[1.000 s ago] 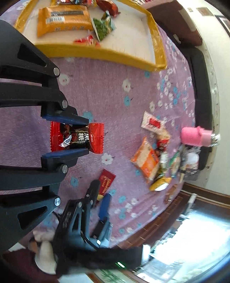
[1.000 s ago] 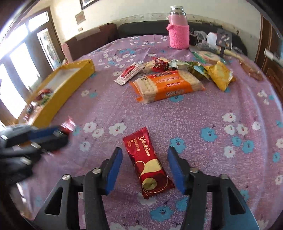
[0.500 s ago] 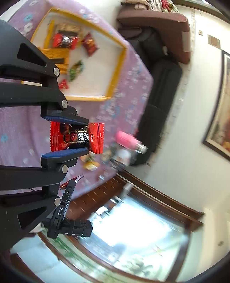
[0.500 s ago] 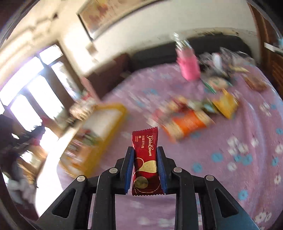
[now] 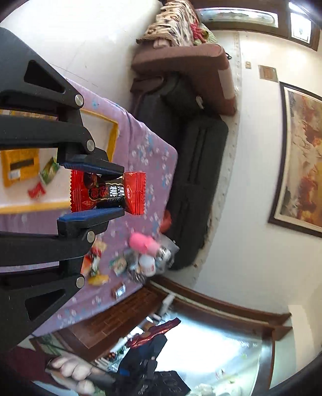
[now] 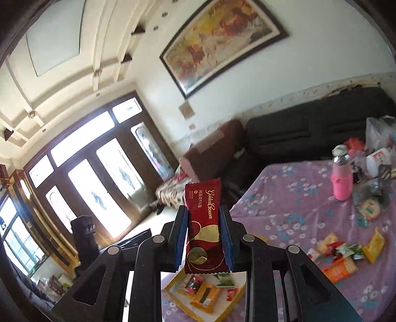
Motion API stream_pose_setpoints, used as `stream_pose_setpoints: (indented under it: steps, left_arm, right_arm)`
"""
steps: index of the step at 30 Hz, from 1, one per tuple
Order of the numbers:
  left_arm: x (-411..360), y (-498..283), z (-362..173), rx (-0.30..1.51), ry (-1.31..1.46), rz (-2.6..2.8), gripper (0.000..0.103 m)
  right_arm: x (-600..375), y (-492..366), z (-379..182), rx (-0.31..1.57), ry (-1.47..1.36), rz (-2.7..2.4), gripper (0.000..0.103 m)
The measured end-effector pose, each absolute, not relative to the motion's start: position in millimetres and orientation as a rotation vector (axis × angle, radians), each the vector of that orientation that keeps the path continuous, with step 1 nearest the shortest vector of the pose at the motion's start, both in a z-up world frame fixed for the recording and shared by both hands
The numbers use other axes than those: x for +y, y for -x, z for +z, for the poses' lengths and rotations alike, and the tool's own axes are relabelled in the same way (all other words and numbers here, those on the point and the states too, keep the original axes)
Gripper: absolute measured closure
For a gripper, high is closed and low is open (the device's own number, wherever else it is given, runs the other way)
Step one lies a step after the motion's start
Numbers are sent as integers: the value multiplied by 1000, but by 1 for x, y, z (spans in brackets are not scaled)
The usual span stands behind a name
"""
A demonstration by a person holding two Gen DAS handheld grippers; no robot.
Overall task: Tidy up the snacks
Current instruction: 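Carry both candies over the tray and open both grippers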
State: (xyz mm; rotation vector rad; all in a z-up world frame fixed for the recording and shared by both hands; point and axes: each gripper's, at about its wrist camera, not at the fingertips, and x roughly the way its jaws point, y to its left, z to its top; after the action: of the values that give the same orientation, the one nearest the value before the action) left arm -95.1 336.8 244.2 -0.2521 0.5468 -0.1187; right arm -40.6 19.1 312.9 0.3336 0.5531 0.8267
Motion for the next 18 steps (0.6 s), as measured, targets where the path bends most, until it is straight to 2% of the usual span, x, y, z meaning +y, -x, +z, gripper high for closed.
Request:
stream_pose_setpoints:
  steps: [4,9,12,18]
  left_arm:
    - [358,55,182,640,339,-113,79]
    - [375,14,103,776,413,-117,79]
    - [378,0,74,833,447,-123,79]
    - [383,-25,38,950,497,-127,79]
  right_arm:
    - [88,14,255,714,-273,834,77]
    - [170,-12,142,933,-152,769,77]
    - [203,-22,97,980,-63,714,77]
    - [241,-42,39,1022,87,616,77]
